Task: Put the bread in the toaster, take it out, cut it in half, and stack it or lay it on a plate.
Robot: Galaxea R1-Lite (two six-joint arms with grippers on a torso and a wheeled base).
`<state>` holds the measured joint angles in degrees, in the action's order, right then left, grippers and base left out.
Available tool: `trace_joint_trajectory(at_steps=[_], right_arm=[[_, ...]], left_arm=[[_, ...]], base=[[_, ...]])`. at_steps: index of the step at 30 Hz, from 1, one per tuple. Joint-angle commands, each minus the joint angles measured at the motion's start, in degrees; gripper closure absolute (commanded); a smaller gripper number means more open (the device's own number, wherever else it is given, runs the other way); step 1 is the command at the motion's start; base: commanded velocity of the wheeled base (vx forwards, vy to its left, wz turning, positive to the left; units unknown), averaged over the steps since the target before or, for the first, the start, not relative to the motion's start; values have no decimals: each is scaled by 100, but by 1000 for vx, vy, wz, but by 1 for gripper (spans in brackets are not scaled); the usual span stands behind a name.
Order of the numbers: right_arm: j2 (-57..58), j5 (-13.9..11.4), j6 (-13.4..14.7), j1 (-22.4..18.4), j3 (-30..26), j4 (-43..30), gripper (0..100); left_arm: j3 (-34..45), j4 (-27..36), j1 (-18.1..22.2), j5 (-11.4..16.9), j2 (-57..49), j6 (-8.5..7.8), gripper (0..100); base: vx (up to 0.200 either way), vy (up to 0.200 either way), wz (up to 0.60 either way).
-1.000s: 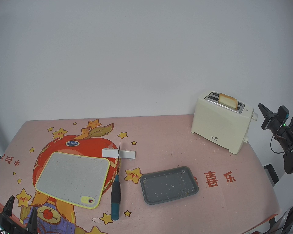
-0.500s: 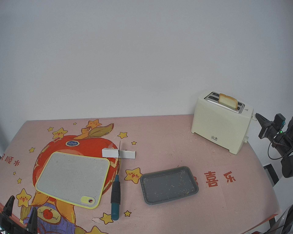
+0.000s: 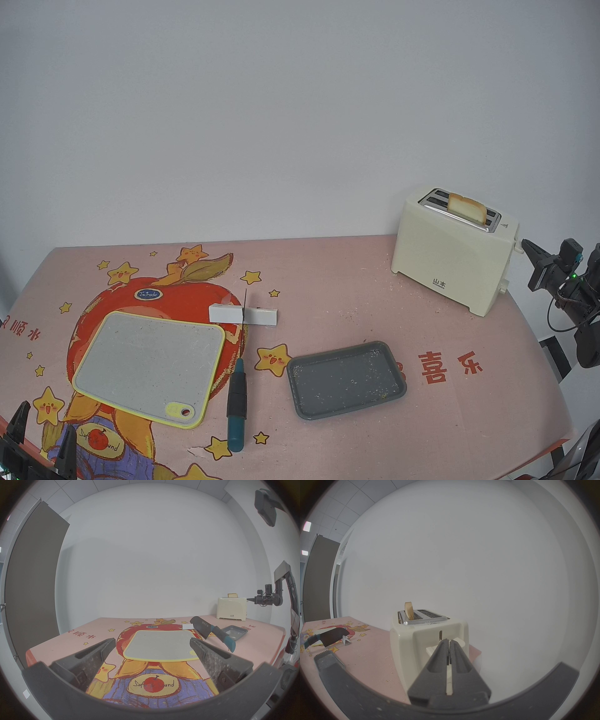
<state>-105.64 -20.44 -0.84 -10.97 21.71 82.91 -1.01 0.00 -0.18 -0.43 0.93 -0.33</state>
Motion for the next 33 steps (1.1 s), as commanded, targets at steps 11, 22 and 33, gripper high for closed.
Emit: trace_joint_trajectory(at_steps=[11, 22, 33], right_arm=[[-246, 5, -197, -19, -167, 6, 100], [-378, 5, -285, -10, -290, 24, 100], [-483, 14, -364, -19, -299, 68, 100]], left_arm=[[92, 0, 1, -1, -57, -2, 0], [92, 0, 1, -1, -57, -2, 0], [92, 0, 1, -1, -57, -2, 0]], base=[[0, 0, 0], [0, 0, 0], [0, 0, 0]])
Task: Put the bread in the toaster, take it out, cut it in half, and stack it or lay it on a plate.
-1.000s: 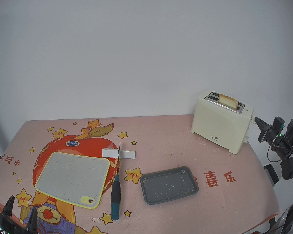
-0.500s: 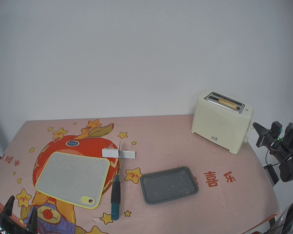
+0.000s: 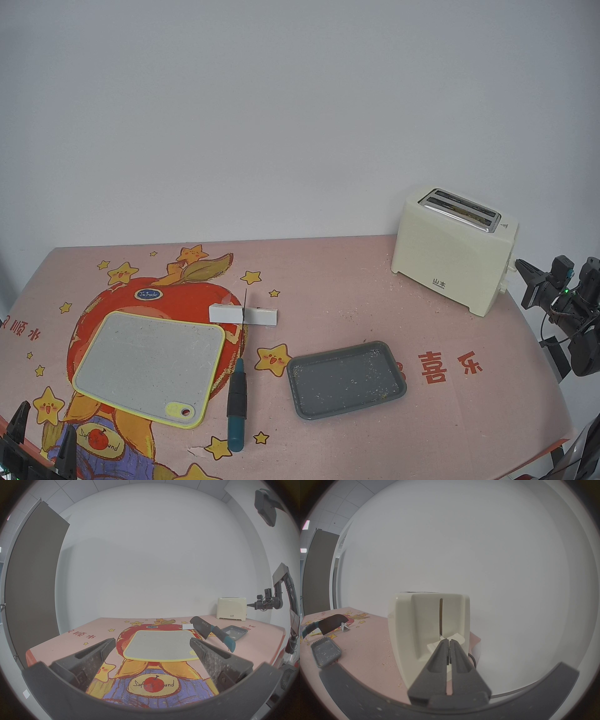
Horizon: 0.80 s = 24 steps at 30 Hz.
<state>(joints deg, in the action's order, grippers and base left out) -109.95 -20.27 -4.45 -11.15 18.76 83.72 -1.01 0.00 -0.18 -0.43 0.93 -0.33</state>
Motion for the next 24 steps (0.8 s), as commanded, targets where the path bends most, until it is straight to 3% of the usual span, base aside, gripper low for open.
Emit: trace_joint_trajectory(at_steps=[1, 24], right_arm=[[-62, -3, -3, 8, -4, -14, 100], [-71, 6, -12, 17, -110, -32, 100]], left_arm=[[92, 0, 1, -1, -57, -2, 0], [92, 0, 1, -1, -57, -2, 0]], base=[[0, 0, 0], [0, 0, 0]])
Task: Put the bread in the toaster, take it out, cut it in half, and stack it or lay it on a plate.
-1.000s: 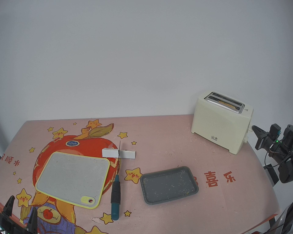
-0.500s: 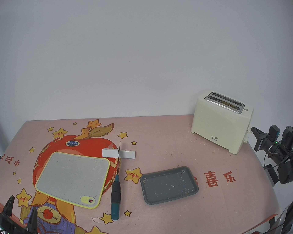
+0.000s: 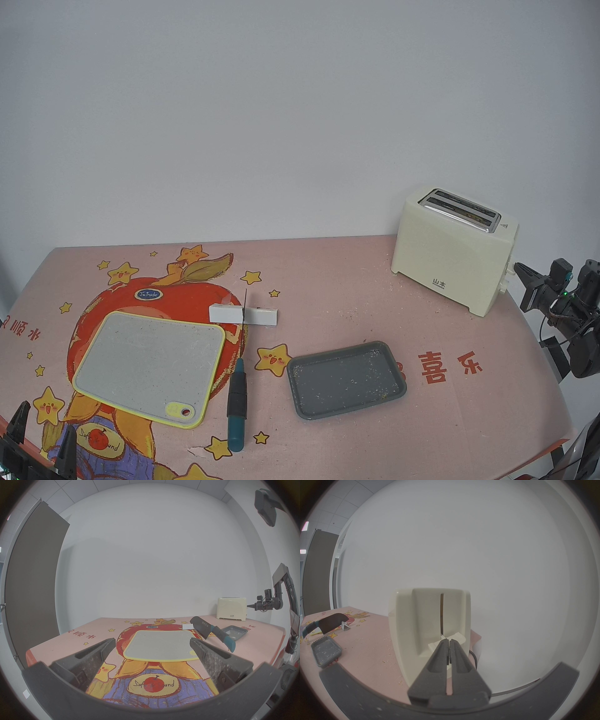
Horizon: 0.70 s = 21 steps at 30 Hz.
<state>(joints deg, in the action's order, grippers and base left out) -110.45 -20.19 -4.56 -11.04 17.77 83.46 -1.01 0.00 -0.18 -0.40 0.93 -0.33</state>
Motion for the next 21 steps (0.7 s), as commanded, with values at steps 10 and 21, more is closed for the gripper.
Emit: trace_joint_trajectory(at_steps=[10, 21], right_arm=[[23, -3, -1, 6, -2, 13, 100], [709, -91, 342, -152, 481, 48, 100]], left_arm=[[92, 0, 1, -4, -57, -2, 0], [92, 0, 1, -4, -57, -11, 0]], base=[[0, 0, 0], [0, 0, 0]])
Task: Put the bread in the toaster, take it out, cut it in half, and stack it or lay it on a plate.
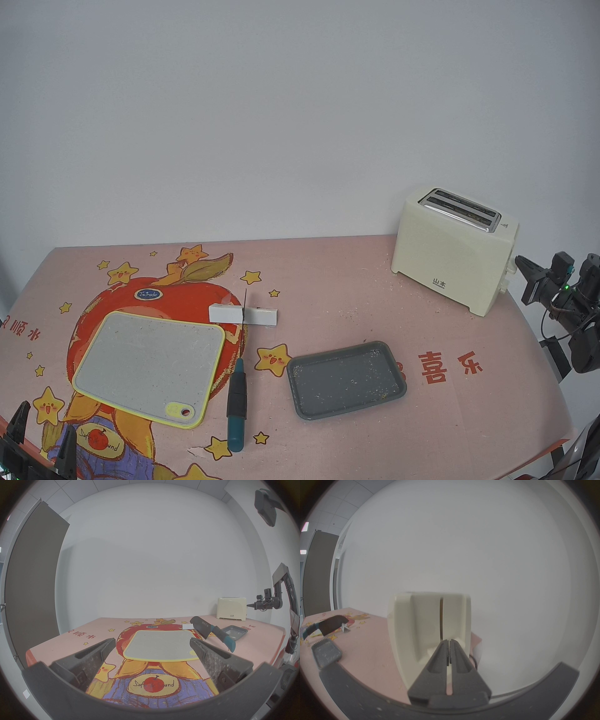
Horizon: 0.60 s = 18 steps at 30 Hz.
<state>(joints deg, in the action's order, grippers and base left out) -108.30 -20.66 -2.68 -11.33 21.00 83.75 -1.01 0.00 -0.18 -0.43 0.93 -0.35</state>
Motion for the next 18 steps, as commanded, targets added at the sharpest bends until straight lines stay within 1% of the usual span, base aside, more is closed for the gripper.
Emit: trace_joint_trajectory(at_steps=[1, 3, 4, 18], right_arm=[[591, -122, 172, -142, 141, 1, 100], [644, -236, 180, -186, 114, 1, 100], [652, -245, 172, -195, 97, 1, 100], [679, -245, 128, -116, -26, 19, 100]], left_arm=[[92, 0, 1, -1, -57, 0, 0], [92, 0, 1, -1, -57, 0, 0], [92, 0, 1, -1, -57, 0, 0], [92, 0, 1, -1, -57, 0, 0]], base=[[0, 0, 0], [0, 0, 0], [0, 0, 0], [0, 0, 0]])
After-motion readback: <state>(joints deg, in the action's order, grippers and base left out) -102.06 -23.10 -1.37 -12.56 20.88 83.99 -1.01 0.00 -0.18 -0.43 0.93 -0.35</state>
